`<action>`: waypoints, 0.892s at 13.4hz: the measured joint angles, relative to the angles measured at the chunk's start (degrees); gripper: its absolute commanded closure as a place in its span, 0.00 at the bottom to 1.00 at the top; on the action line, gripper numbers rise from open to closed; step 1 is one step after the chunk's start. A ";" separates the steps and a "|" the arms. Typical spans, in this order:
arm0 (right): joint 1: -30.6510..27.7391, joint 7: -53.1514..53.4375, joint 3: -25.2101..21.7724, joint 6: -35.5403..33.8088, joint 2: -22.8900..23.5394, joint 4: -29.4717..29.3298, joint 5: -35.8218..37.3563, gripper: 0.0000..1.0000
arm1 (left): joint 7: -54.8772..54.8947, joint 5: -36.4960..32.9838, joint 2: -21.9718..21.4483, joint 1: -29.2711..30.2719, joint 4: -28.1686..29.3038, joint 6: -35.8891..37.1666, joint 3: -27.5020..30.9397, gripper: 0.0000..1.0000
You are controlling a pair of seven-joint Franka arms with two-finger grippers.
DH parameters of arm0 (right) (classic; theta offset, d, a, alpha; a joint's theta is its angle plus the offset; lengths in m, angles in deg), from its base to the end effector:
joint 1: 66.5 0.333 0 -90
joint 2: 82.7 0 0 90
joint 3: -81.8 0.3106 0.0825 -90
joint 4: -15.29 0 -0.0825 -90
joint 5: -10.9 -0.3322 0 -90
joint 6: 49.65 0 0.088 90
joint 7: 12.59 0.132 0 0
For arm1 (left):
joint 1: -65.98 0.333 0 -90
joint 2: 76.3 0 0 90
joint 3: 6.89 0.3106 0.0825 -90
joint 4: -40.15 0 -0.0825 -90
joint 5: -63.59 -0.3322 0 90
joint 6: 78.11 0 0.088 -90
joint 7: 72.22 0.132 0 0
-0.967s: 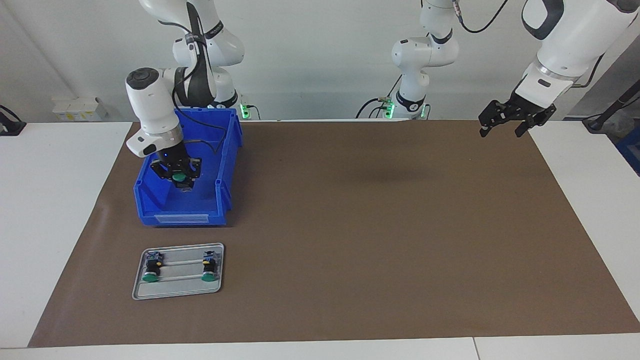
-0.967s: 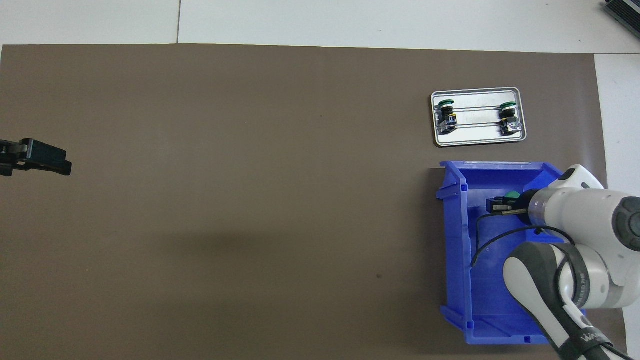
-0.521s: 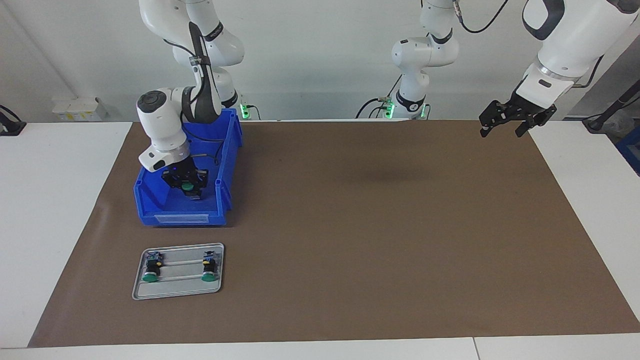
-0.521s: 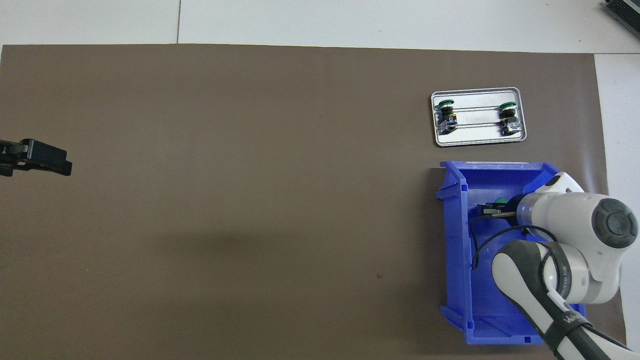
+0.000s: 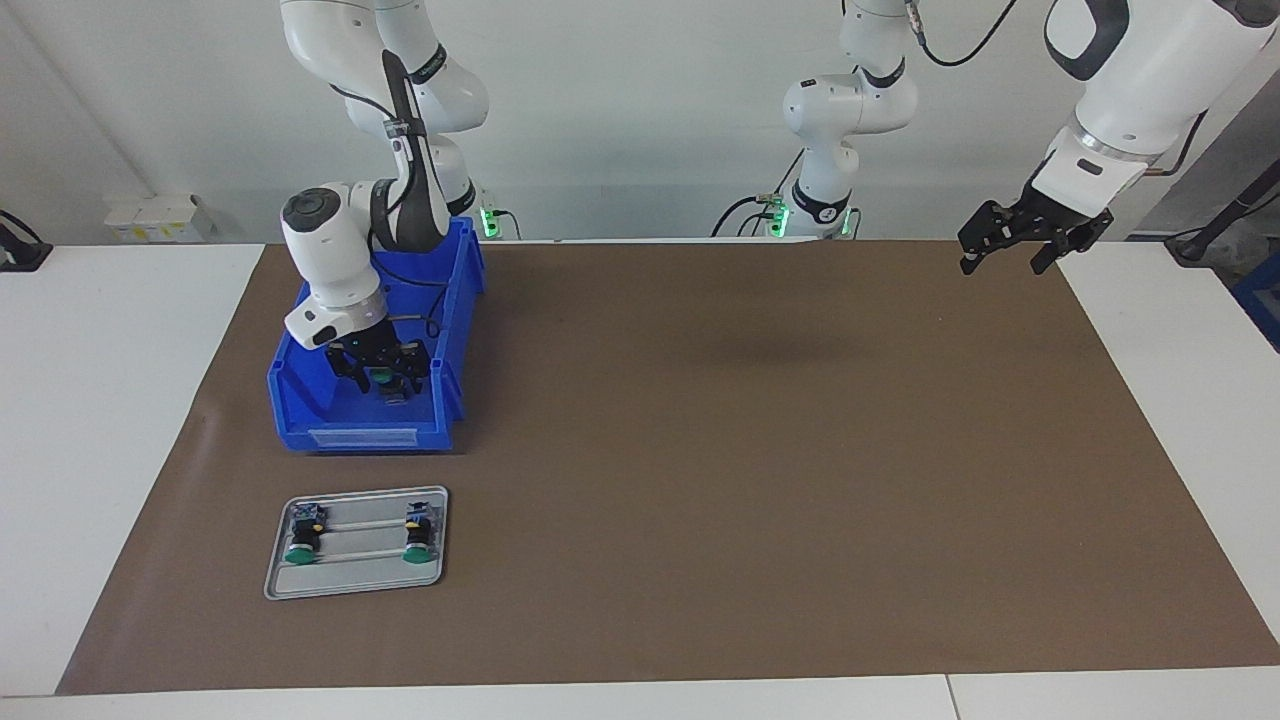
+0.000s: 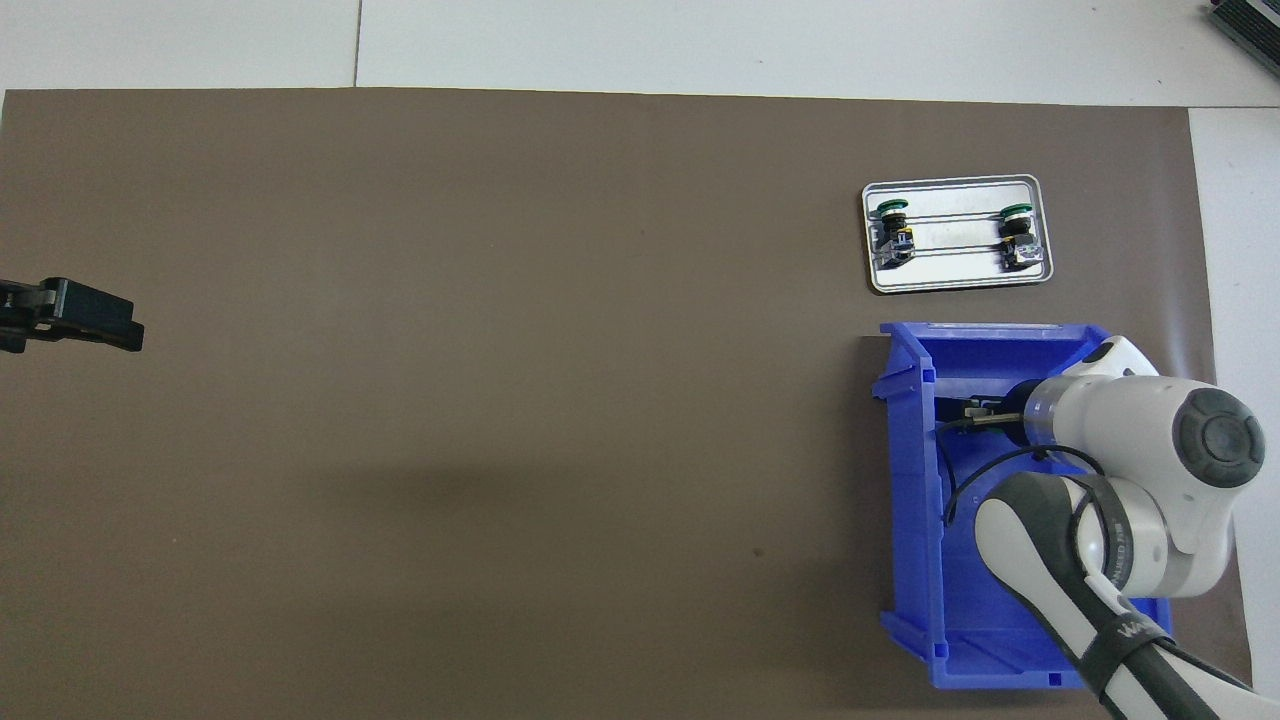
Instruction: Place and press button with both arms
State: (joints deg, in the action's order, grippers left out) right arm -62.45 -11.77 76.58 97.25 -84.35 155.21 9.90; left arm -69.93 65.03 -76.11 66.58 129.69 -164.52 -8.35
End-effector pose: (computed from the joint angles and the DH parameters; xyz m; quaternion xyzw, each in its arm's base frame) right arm 0.4629 -0.0095 0.3355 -0.9969 0.0243 -0.0752 0.0064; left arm 0.4954 -0.0109 0.5906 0.9991 -0.0279 -0.0288 0.0130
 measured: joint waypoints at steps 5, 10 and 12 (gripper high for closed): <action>0.05 0.02 0.00 -22.44 -4.68 -15.93 -0.01 0.00 | 0.00 0.00 0.00 0.00 0.00 0.00 0.00 0.00; -0.23 0.02 0.03 -43.46 -4.23 -35.45 0.25 0.00 | 0.00 0.00 0.00 0.00 0.00 0.00 0.00 0.00; -1.06 0.03 0.00 -53.05 -2.56 -44.57 0.39 0.00 | 0.00 0.00 0.00 0.00 0.00 0.00 0.00 0.00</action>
State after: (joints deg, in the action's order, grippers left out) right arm -63.51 -11.74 76.58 44.20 -86.91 110.65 10.28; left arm -69.93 65.03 -76.11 66.58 129.69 -164.52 -8.35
